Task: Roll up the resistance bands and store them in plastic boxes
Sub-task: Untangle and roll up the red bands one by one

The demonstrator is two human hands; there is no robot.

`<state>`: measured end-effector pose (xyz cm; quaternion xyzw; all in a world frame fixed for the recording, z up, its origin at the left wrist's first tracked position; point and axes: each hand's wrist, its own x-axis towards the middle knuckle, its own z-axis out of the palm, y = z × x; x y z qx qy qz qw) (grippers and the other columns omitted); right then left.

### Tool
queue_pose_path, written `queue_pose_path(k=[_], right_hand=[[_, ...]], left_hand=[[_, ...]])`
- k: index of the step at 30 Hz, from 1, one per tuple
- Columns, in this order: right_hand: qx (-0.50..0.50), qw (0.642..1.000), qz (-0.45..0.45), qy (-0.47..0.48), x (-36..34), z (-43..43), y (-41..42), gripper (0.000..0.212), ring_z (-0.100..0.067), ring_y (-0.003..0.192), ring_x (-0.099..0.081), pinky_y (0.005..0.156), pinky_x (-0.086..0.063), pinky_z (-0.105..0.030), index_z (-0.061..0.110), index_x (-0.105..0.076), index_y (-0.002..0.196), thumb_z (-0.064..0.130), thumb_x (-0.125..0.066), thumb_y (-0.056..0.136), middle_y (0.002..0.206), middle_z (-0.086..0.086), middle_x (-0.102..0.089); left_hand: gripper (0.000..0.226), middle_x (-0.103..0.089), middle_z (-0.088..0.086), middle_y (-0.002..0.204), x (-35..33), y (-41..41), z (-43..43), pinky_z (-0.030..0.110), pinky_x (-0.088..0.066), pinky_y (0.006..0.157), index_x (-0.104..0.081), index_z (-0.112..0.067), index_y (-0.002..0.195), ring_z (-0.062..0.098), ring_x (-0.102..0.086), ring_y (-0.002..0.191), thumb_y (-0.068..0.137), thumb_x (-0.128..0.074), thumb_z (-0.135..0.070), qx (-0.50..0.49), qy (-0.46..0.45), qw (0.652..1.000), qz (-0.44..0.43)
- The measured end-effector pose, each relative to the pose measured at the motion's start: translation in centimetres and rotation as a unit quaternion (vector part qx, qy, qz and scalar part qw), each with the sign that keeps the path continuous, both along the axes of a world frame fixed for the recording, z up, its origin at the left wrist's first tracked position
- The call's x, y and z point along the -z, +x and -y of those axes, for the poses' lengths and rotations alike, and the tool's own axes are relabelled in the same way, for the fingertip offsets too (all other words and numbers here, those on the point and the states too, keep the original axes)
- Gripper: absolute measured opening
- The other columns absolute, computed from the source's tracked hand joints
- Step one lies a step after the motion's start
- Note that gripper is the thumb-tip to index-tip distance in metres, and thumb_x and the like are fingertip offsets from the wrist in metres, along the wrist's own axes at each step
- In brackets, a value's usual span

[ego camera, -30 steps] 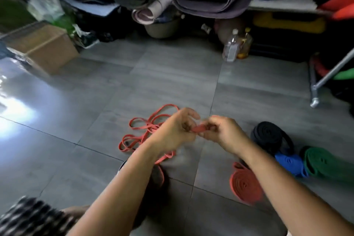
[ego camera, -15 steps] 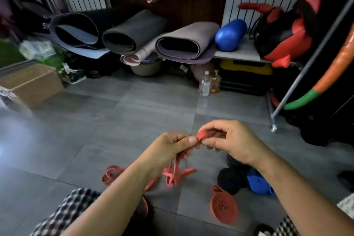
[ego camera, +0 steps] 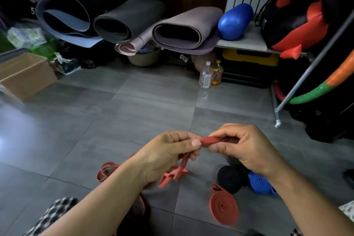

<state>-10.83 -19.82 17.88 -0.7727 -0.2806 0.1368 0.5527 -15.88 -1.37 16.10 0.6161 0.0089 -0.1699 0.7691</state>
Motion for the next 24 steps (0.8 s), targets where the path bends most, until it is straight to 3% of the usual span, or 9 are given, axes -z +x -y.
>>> queue_pose_path(k=[3, 6, 9, 12, 15, 17, 19, 21, 24], right_hand=[[0.005, 0.995, -0.038, 0.088, 0.7, -0.1, 0.2, 0.026, -0.007, 0.068, -0.060, 0.064, -0.045, -0.014, 0.030, -0.076, 0.078, 0.048, -0.079, 0.058, 0.073, 0.002, -0.066], [0.045, 0.989, -0.041, 0.135, 1.6, -0.6, -0.3, 0.036, -0.007, 0.074, -0.055, 0.069, -0.043, -0.018, 0.037, -0.075, 0.075, 0.064, -0.076, 0.051, 0.077, 0.012, -0.062], [0.069, 0.972, -0.096, 0.201, 2.0, -1.8, -0.9, 0.040, -0.005, 0.069, -0.056, 0.072, -0.044, -0.027, 0.030, -0.076, 0.072, 0.060, -0.080, 0.046, 0.079, 0.016, -0.060], [0.077, 0.939, -0.193, 0.276, 2.3, -3.1, -1.2, 0.046, -0.010, 0.049, -0.056, 0.046, -0.047, -0.024, 0.019, -0.076, 0.068, 0.052, -0.087, 0.038, 0.086, 0.014, -0.062], [0.080, 0.932, -0.199, 0.291, 2.8, -3.9, -0.3, 0.046, -0.006, 0.065, -0.063, 0.056, -0.051, -0.018, 0.022, -0.077, 0.069, 0.054, -0.086, 0.038, 0.087, 0.012, -0.065], [0.068, 0.962, -0.137, 0.226, 2.7, -3.6, 1.0, 0.044, -0.002, 0.082, -0.061, 0.072, -0.049, -0.016, 0.031, -0.076, 0.076, 0.062, -0.080, 0.044, 0.090, 0.016, -0.063], [0.034, 0.997, -0.016, 0.071, 2.5, -2.8, 2.3, 0.041, -0.001, 0.081, -0.056, 0.075, -0.043, -0.011, 0.040, -0.072, 0.089, 0.062, -0.073, 0.055, 0.093, 0.017, -0.058], [-0.008, 0.993, 0.095, -0.066, 2.8, -2.1, 3.2, 0.034, -0.003, 0.080, -0.055, 0.071, -0.040, -0.009, 0.037, -0.067, 0.097, 0.048, -0.070, 0.065, 0.092, 0.014, -0.056], [-0.044, 0.978, 0.159, -0.128, 3.4, -2.3, 3.3, 0.030, 0.001, 0.075, -0.055, 0.066, -0.039, -0.008, 0.033, -0.060, 0.097, 0.032, -0.070, 0.068, 0.086, 0.011, -0.058]], left_hand=[[0.007, -0.055, -0.001, 0.061, 0.2, 0.3, 0.6, 0.025, -0.029, 0.053, -0.068, -0.015, 0.076, 0.011, -0.045, 0.058, 0.073, -0.069, -0.021, 0.001, -0.084, 0.996, -0.031], [0.030, -0.058, 0.004, 0.066, 0.6, 0.6, 1.0, 0.020, -0.045, 0.057, -0.065, -0.009, 0.078, 0.011, -0.053, 0.058, 0.061, -0.085, -0.023, 0.028, -0.217, 0.973, -0.078], [0.035, -0.061, 0.007, 0.076, 0.7, 0.4, 1.1, 0.022, -0.050, 0.056, -0.068, -0.006, 0.084, 0.015, -0.060, 0.068, 0.061, -0.086, -0.026, 0.056, -0.287, 0.951, -0.103], [0.037, -0.062, 0.005, 0.075, 0.7, 0.8, 1.4, 0.023, -0.049, 0.068, -0.069, -0.008, 0.083, 0.014, -0.059, 0.069, 0.061, -0.085, -0.033, 0.047, -0.295, 0.949, -0.099], [0.031, -0.059, 0.000, 0.067, 0.5, 1.8, 1.0, 0.025, -0.040, 0.069, -0.069, -0.015, 0.074, 0.011, -0.055, 0.063, 0.060, -0.085, -0.036, 0.021, -0.252, 0.963, -0.089], [0.025, -0.055, -0.002, 0.061, 0.1, 2.4, 0.3, 0.025, -0.035, 0.061, -0.068, -0.018, 0.068, 0.009, -0.051, 0.058, 0.061, -0.083, -0.035, -0.012, -0.180, 0.980, -0.081], [0.020, -0.050, -0.002, 0.054, -0.1, 2.8, -0.4, 0.022, -0.032, 0.053, -0.064, -0.019, 0.057, 0.009, -0.044, 0.051, 0.067, -0.078, -0.029, -0.039, -0.062, 0.994, -0.077], [0.027, -0.048, -0.002, 0.049, 0.2, 3.1, -0.8, 0.020, -0.030, 0.049, -0.060, -0.018, 0.048, 0.010, -0.039, 0.048, 0.070, -0.075, -0.023, -0.042, 0.026, 0.996, -0.078], [0.033, -0.049, -0.008, 0.048, 0.9, 3.2, -0.8, 0.015, -0.032, 0.051, -0.061, -0.021, 0.044, 0.006, -0.041, 0.049, 0.076, -0.069, -0.018, -0.018, 0.101, 0.992, -0.068]])
